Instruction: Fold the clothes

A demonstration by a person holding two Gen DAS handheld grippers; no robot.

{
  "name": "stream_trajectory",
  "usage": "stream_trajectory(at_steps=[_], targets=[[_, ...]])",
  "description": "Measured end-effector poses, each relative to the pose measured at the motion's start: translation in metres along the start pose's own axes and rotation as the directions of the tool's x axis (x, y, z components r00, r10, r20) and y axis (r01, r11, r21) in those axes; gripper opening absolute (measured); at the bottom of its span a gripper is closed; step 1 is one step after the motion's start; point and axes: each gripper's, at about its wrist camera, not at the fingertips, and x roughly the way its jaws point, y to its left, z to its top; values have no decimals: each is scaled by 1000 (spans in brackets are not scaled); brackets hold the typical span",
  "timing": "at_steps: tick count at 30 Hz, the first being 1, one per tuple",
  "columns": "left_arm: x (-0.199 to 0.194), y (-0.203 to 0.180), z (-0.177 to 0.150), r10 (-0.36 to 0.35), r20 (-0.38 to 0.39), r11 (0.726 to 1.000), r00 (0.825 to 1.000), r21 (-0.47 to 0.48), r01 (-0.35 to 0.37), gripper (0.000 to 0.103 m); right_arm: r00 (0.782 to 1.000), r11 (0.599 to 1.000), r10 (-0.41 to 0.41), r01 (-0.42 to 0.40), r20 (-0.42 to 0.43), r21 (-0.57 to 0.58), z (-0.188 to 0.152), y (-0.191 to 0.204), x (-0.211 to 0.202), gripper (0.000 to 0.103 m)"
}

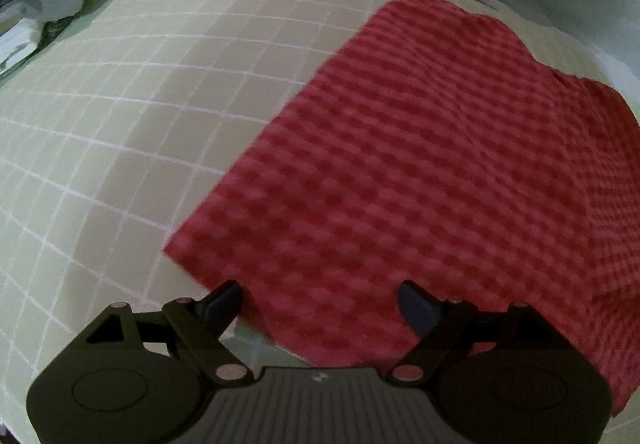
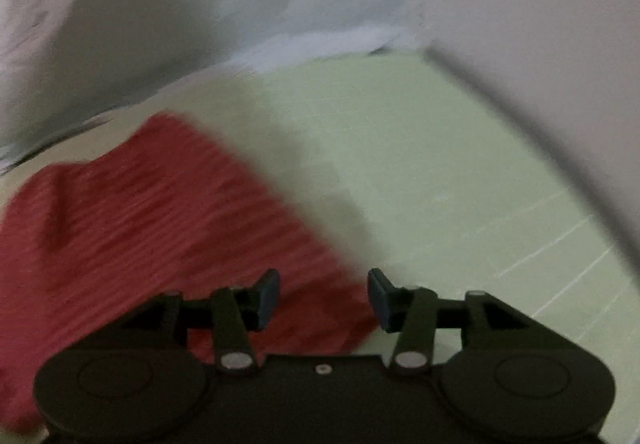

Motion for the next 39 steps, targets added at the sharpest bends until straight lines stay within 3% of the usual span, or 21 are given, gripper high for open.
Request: stream_trajectory(at_steps=[3, 6, 14, 15, 17, 18, 23, 25, 27, 28, 31, 35, 39], targets=[[-5, 16, -3, 10, 10, 1000, 1000, -21, -10, 86, 980, 983, 172, -165, -96, 80, -23, 20, 2, 38], [-10, 32, -5, 18, 22, 999, 1000, -29, -17, 86, 954, 964, 265, -258, -137, 70, -41, 40, -8, 36], [-9, 75, -2, -13, 35, 1000, 999, 2, 13, 86, 943, 931, 304, -263, -136, 252, -75, 60, -12, 37], [-7, 78, 0, -28, 43, 1000, 999, 11, 28, 86, 942, 925, 307, -262, -134, 276, -79, 62, -12, 34], [-6, 84, 5, -59, 56, 998, 997, 24, 58, 84, 940, 910, 314, -259, -132, 323, -88, 66, -12, 3], [-6, 87, 7, -74, 65, 997, 995, 30, 72, 81, 939, 902, 318, -257, -130, 346, -92, 69, -13, 1], [1, 98, 17, -170, 69, 984, 983, 64, 165, 51, 961, 907, 276, -253, -23, 337, -104, 89, -46, 1], [4, 99, 18, -178, 67, 981, 982, 90, 172, 32, 981, 942, 182, -156, -63, 296, -112, 100, -46, 2], [6, 102, 20, -192, 61, 976, 980, 116, 184, 21, 994, 977, 78, -60, -80, 205, -120, 118, -50, 5], [7, 104, 21, -202, 59, 973, 978, 123, 194, 18, 996, 985, 46, -34, -71, 171, -122, 126, -54, 11], [8, 111, 26, -240, 35, 964, 970, 126, 234, 17, 1000, 997, -8, 10, -27, 80, -126, 154, -70, 51], [6, 117, 28, -289, -1, 949, 957, 130, 287, 19, 999, 995, 38, -39, -21, -93, -138, 198, -84, 50], [4, 115, 24, -309, -20, 932, 951, 190, 307, 21, 993, 987, 85, -96, -83, -130, -148, 223, -70, 44]])
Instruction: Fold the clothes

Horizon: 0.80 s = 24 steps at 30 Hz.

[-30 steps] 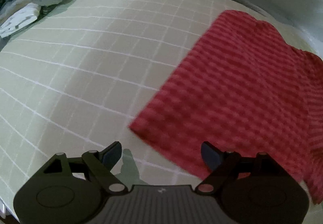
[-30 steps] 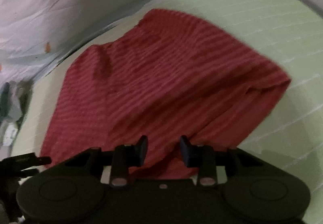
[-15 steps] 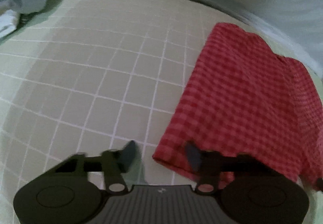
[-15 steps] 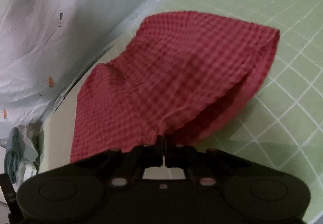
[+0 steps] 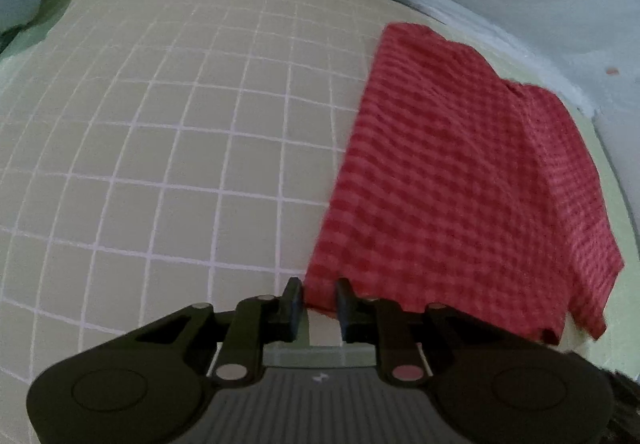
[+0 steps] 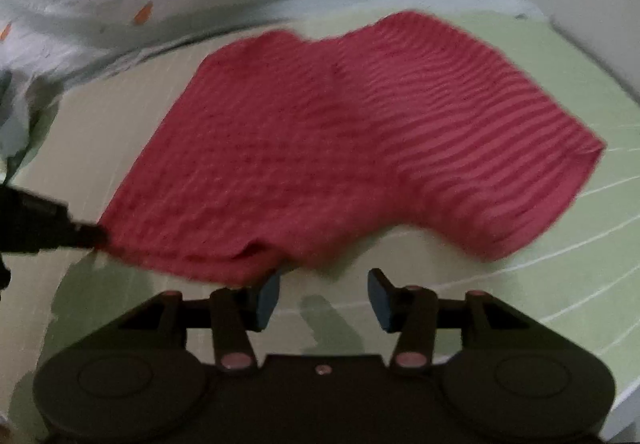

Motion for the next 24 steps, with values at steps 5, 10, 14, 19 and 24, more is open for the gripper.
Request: stream_trajectory(at_steps=[5, 10, 14, 19, 24], targets=[[4, -4, 1, 7, -17, 997, 1000, 72, -6, 21, 998, 996, -59, 58, 22, 75, 9, 2, 14, 35], [7, -8, 3, 11, -16, 992, 1000, 128, -9, 20, 986, 987, -141, 133, 94, 85, 21, 4, 21, 35], [10, -8, 6, 5, -15, 993, 1000, 119, -3, 21, 983, 985, -160, 153, 95, 73, 22, 4, 28, 35], [8, -4, 5, -35, -15, 997, 999, 68, 36, 26, 995, 989, -97, 93, 30, 115, 16, 1, 34, 35], [9, -6, 3, -42, -16, 998, 999, 50, 42, 1, 998, 987, -61, 59, 4, 149, 14, -4, 37, 13]])
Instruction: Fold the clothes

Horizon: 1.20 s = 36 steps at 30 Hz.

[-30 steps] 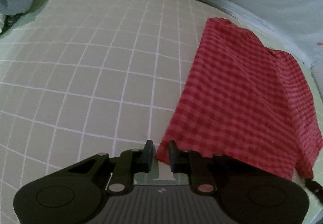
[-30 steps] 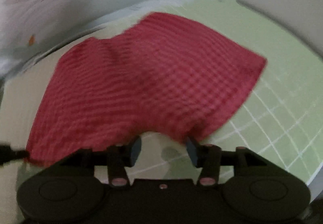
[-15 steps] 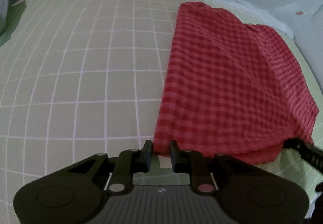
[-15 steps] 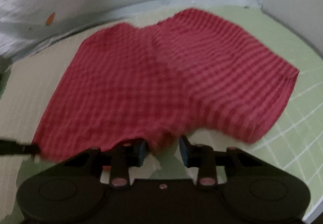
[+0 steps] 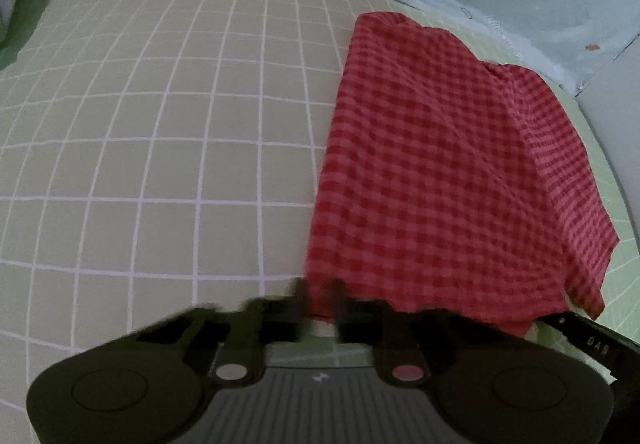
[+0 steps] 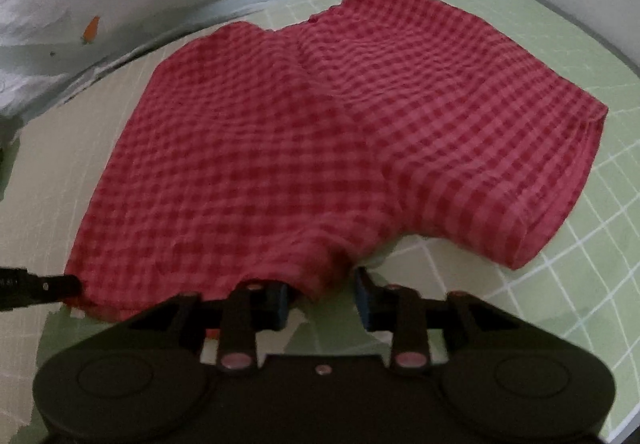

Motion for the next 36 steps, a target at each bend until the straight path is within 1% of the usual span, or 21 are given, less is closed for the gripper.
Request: stream_trajectory(at_steps=[1, 2, 3, 7, 9, 10, 11, 12, 14, 16, 17, 18, 19, 20, 21, 22, 24, 27, 30, 33, 36], targets=[[-1, 1, 0, 1, 4, 1000, 1000, -9, -1, 1, 1000, 1000, -10, 10, 14, -15, 1, 1, -4, 11], [-4, 0, 1, 8, 20, 1000, 1000, -6, -8, 1, 999, 999, -27, 28, 35, -41, 3, 2, -11, 4], [-8, -1, 2, 15, 36, 1000, 999, -2, -15, 1, 997, 997, -43, 47, 58, -67, 4, 4, -17, 3], [-43, -6, 9, 12, 139, 1000, 990, 11, -14, 1, 983, 977, -87, 115, 160, -179, 11, 15, -51, 3], [-60, -10, 11, 39, 189, 998, 981, 31, -45, 1, 976, 956, -76, 131, 206, -264, 8, 27, -66, 3], [-63, -8, 10, 57, 195, 998, 979, 24, -63, 1, 971, 942, -69, 139, 227, -306, 6, 34, -73, 3], [-65, -7, 10, 76, 201, 997, 977, 18, -81, 1, 972, 933, -56, 133, 230, -335, 4, 38, -76, 3], [-68, -5, 10, 95, 207, 995, 974, 10, -99, 1, 979, 929, -43, 113, 201, -351, 1, 38, -71, 3], [-57, 6, 4, 142, 154, 990, 978, -38, -138, 1, 994, 927, -21, 59, 106, -369, -6, 37, -55, 4], [-45, 16, -6, 201, 90, 978, 976, -74, -194, 2, 1000, 934, 8, -5, 8, -359, -13, 31, -44, 4], [-40, 21, -12, 227, 58, 971, 972, -91, -221, 2, 999, 936, 25, -37, -40, -349, -16, 27, -39, 5], [-40, 25, -16, 232, 42, 967, 972, -115, -226, 3, 995, 938, 41, -68, -87, -339, -19, 24, -35, 6], [-40, 30, -20, 237, 26, 963, 971, -140, -232, 5, 994, 939, 52, -82, -97, -333, -19, 20, -36, 14], [-42, 30, -22, 236, 28, 961, 971, -158, -228, 6, 995, 940, 60, -85, -84, -330, -19, 15, -41, 30], [-45, 30, -24, 234, 30, 958, 972, -176, -225, 11, 997, 940, 57, -74, -59, -334, -17, 11, -46, 37], [-47, 31, -26, 232, 32, 956, 972, -194, -222, 20, 999, 939, 48, -54, -26, -341, -15, 7, -53, 45], [-50, 23, -25, 260, 47, 951, 964, -182, -248, 26, 999, 952, 46, -42, 6, -304, -8, -7, -57, 46], [-53, 3, -22, 274, 70, 948, 959, -185, -257, 35, 998, 973, 47, -36, 43, -230, 2, -31, -60, 46], [-57, -17, -19, 287, 93, 945, 953, -188, -266, 38, 996, 989, 42, -30, 75, -145, 12, -56, -61, 46], [-62, -41, -25, 265, 113, 957, 958, -149, -247, 43, 997, 999, 2, 1, 80, -35, 17, -88, -54, 46], [-59, -72, -33, 223, 110, 971, 969, -111, -211, 44, 995, 999, -41, 39, 87, 18, 21, -118, -49, 45]])
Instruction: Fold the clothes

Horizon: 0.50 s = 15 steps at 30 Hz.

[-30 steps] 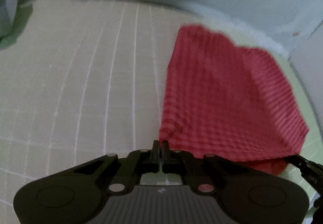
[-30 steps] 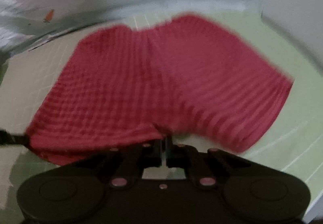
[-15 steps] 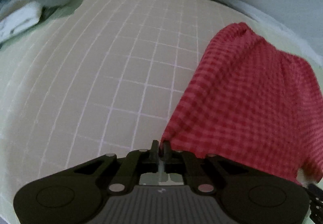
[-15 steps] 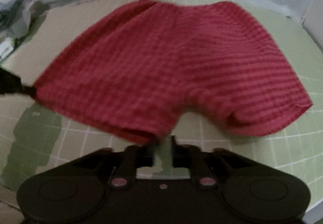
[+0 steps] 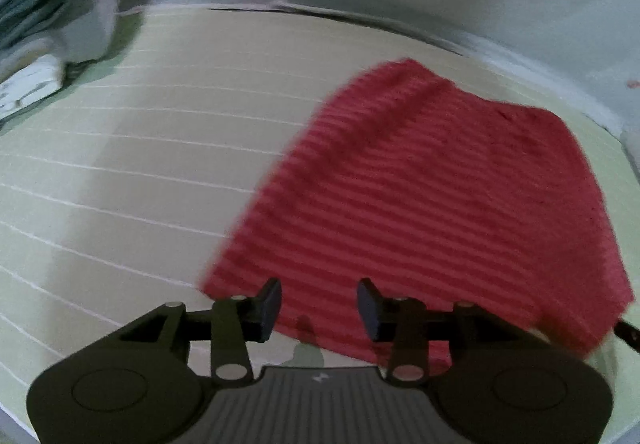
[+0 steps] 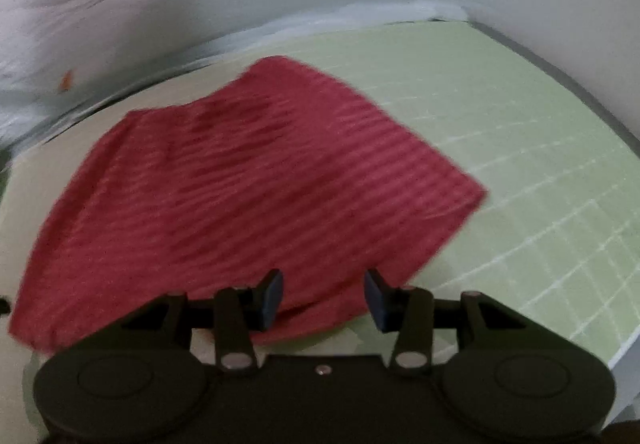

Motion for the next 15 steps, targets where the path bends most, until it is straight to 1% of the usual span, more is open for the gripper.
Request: stream_trajectory(at_steps=[2, 4, 7, 9, 12, 15], targets=[[-2, -22, -6, -30, -12, 999, 999, 18, 30, 44, 1000, 1000, -15, 15, 4, 14, 4, -19, 4, 44], [-2, -46, -11, -65, -25, 997, 998, 34, 66, 44, 1000, 1000, -28, 28, 7, -2, 7, -36, 7, 43], [2, -84, -16, -126, -43, 991, 991, 33, 127, 44, 999, 998, -42, 43, 10, -49, 15, -60, 16, 42], [8, -105, -18, -164, -60, 986, 985, 7, 165, 44, 1000, 996, -30, 30, 7, -79, 21, -72, 24, 42], [16, -130, -24, -229, -85, 972, 970, -81, 222, 44, 1000, 993, -6, 6, 2, -122, 30, -91, 35, 42], [29, -146, -30, -327, -87, 928, 941, -220, 302, 44, 1000, 987, 20, -21, -4, -158, 40, -109, 48, 42]])
